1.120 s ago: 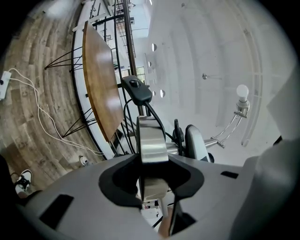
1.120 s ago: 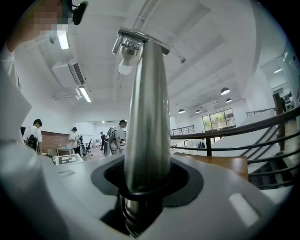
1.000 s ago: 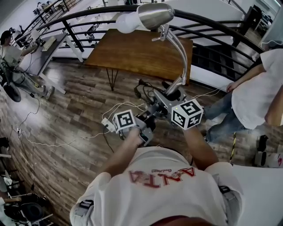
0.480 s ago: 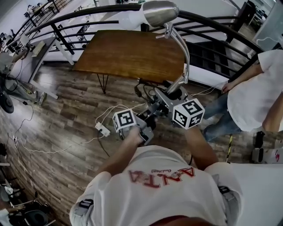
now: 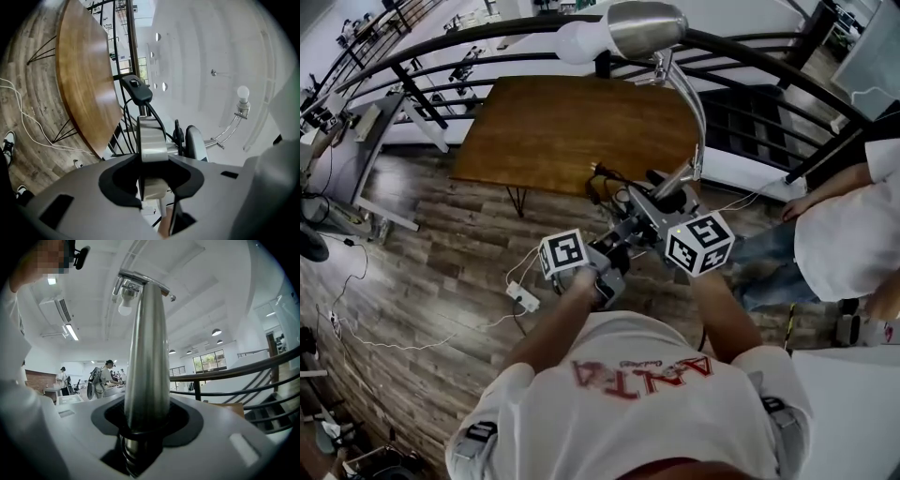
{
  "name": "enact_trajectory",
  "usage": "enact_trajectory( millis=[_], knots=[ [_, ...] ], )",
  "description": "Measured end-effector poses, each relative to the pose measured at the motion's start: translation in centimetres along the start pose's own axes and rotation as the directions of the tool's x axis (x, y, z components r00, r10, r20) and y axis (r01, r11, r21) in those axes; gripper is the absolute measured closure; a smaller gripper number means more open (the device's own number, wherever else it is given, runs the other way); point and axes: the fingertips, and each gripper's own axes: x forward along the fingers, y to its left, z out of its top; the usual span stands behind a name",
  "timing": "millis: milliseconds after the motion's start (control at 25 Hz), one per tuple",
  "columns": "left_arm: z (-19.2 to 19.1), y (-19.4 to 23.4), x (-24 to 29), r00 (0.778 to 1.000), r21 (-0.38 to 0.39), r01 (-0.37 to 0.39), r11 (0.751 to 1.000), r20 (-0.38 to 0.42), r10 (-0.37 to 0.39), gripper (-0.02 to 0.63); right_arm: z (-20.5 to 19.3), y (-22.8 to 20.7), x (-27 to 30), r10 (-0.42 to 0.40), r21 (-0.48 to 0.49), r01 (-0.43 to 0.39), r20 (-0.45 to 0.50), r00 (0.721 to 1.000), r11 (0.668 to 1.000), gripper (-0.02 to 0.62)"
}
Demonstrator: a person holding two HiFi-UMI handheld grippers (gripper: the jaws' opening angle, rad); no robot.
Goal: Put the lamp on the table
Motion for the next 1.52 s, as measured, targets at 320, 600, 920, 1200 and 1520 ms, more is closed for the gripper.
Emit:
enact_trajectory(
  millis=[320, 600, 920, 1200, 1520],
  knots=[
    [9.2, 0.7, 0.8, 0.999, -0.011, 0.005, 1.0, -0.052, -0.006, 0.463, 1.5, -2.6, 8.8, -0.052, 0.014, 0.052, -0.007, 0.999, 0.999, 0.405],
    [12.1, 2.5, 2.3, 0.996, -0.01, 0.012, 1.0, -0.092, -0.013, 0.463, 0.6, -4.8, 11.6, -0.091, 0.008, 0.091, -0.006, 0.996, 0.996, 0.405],
    [15.3, 3.0, 4.9, 0.992, -0.046, 0.005, 0.999, -0.124, -0.011, 0.463, 1.2, -8.1, 14.4, -0.124, 0.02, 0.125, -0.031, 0.992, 0.992, 0.405],
    [17.1, 3.9, 10.0, 0.993, -0.046, 0.0, 0.999, -0.118, -0.006, 0.463, 1.2, -13.5, 15.5, -0.115, 0.037, 0.117, -0.036, 0.993, 0.992, 0.405],
    [20.6, 5.9, 18.1, 0.995, -0.065, -0.016, 0.998, -0.098, 0.01, 0.463, 1.2, -22.2, 18.0, -0.088, 0.033, 0.09, -0.063, 0.994, 0.995, 0.405]
  ],
)
